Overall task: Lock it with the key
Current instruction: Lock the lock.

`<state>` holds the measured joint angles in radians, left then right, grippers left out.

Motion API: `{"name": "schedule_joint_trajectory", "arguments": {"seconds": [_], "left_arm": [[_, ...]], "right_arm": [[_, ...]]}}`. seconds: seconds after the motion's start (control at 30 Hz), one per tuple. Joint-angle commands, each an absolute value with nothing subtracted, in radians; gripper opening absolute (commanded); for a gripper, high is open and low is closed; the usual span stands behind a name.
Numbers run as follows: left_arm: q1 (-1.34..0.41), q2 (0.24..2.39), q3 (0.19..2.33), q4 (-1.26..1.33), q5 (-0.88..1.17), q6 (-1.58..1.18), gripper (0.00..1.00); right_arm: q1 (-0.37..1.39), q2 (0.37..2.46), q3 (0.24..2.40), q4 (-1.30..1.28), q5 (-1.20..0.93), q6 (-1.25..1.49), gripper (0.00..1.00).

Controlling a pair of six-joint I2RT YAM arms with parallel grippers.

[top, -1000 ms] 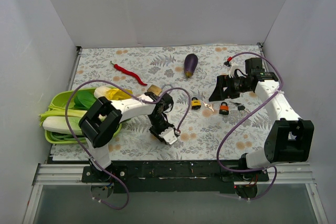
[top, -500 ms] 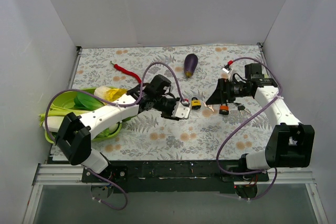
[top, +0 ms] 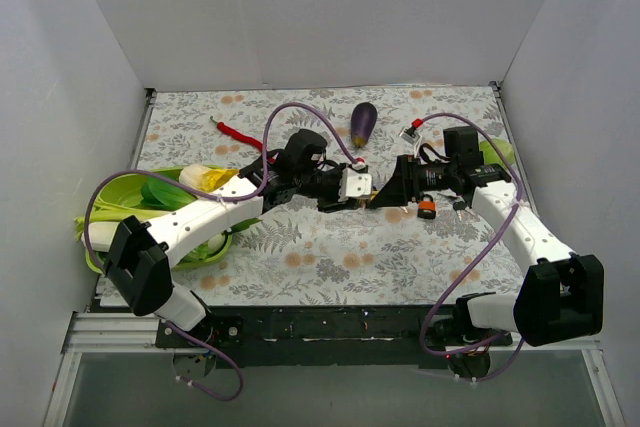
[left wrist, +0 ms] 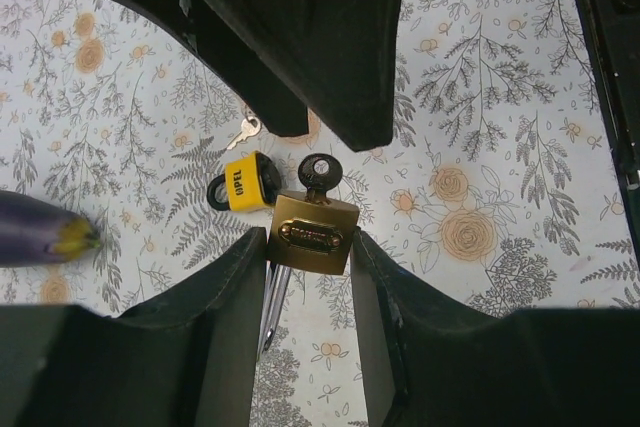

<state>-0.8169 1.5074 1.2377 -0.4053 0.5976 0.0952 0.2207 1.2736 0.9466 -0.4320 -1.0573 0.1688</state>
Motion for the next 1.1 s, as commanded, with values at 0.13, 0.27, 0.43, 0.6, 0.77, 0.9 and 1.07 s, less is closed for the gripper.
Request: {"name": "schedule_joint_trajectory", "arguments": {"seconds": [0.13, 0.27, 0.43, 0.6, 0.77, 0.9, 1.07], "left_arm": [[-0.841, 1.516, 1.282, -0.36, 0.555, 0.054, 0.01], [-0.845, 1.514, 1.282, -0.35, 0.548, 0.052, 0.01], [-0.847, 1.509, 1.281, -0.342, 0.54, 0.051, 0.01], [-0.851, 1.516, 1.285, -0.337, 0.528, 0.048, 0.01], [-0.857, 1.523, 1.29, -0.33, 0.509, 0.032, 0.01], [-0.864, 1.528, 1.293, -0.327, 0.492, 0.025, 0.01], [-0.867, 1.543, 1.308, -0.316, 0.448, 0.009, 0.01]], "right_arm": [[0.267, 1.295, 0.928, -0.207, -0.996, 0.36, 0.66], [0.284, 1.31, 0.905, -0.17, -0.997, 0.406, 0.64], [0.291, 1.319, 0.89, -0.143, -0.997, 0.428, 0.62], [0.298, 1.328, 0.877, -0.109, -1.0, 0.466, 0.56], [0.299, 1.335, 0.853, -0.06, -1.026, 0.509, 0.42], [0.299, 1.338, 0.842, -0.037, -1.046, 0.532, 0.31], [0.301, 1.341, 0.83, -0.009, -1.069, 0.571, 0.33]]}}
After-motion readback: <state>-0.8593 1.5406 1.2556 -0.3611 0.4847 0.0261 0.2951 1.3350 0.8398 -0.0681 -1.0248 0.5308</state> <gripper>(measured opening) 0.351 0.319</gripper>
